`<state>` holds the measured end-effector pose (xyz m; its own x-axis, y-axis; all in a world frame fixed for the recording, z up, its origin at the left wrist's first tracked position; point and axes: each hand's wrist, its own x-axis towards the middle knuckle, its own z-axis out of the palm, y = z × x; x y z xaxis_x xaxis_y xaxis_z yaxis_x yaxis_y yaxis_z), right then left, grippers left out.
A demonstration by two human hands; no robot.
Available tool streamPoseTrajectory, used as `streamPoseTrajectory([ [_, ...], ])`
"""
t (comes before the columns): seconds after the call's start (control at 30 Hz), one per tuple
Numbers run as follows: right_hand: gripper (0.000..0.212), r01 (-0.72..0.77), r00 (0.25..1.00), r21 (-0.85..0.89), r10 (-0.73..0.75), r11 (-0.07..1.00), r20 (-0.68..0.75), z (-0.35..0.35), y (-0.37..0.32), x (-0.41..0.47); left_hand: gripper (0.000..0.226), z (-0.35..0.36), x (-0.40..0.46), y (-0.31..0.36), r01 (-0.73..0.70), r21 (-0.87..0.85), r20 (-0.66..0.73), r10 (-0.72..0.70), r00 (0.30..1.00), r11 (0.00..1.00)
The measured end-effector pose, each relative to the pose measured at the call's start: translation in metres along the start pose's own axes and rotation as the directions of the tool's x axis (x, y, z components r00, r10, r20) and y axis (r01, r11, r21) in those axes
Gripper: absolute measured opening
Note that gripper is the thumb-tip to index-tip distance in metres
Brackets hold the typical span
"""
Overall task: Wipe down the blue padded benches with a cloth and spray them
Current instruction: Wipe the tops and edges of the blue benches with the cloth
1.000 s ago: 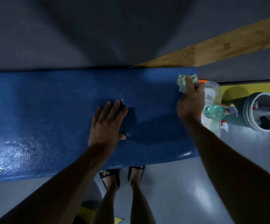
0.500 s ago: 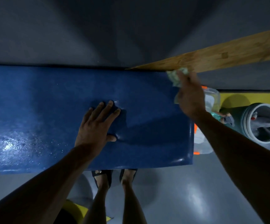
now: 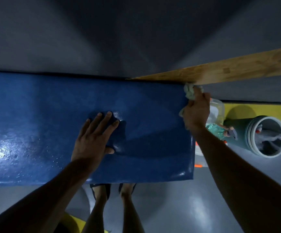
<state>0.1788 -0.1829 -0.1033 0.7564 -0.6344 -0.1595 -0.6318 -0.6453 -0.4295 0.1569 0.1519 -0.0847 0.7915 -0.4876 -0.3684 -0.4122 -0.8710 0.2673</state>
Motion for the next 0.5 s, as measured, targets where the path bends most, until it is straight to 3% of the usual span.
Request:
streamPoseTrajectory([
  [0.13, 0.037, -0.048, 0.999, 0.052, 0.049, 0.997, -0.005, -0.002, 0.012, 0.034, 0.118, 0.000, -0.001, 0.001, 0.004, 0.002, 0.007, -0.004, 1.000, 1.000],
  [0.27, 0.040, -0.095, 0.995, 0.096, 0.093, 0.991, 0.023, -0.004, 0.024, 0.015, 0.117, 0.000, -0.002, 0.001, 0.018, -0.001, 0.026, -0.018, 0.999, 1.000],
  [0.37, 0.052, 0.116, 0.993, 0.020, -0.116, 0.993, 0.021, -0.005, 0.025, -0.027, 0.115, -0.001, -0.003, 0.002, 0.020, -0.006, 0.021, -0.020, 1.000, 1.000],
  [0.43, 0.053, 0.341, 0.937, -0.068, -0.334, 0.937, 0.099, -0.017, 0.035, -0.032, 0.115, -0.001, -0.003, 0.001, 0.009, 0.003, 0.013, -0.009, 1.000, 1.000],
  [0.5, 0.050, 0.439, 0.897, -0.164, -0.420, 0.884, 0.137, -0.029, 0.041, -0.013, 0.116, -0.001, -0.003, 0.001, 0.000, 0.002, 0.007, -0.001, 1.000, 1.000],
])
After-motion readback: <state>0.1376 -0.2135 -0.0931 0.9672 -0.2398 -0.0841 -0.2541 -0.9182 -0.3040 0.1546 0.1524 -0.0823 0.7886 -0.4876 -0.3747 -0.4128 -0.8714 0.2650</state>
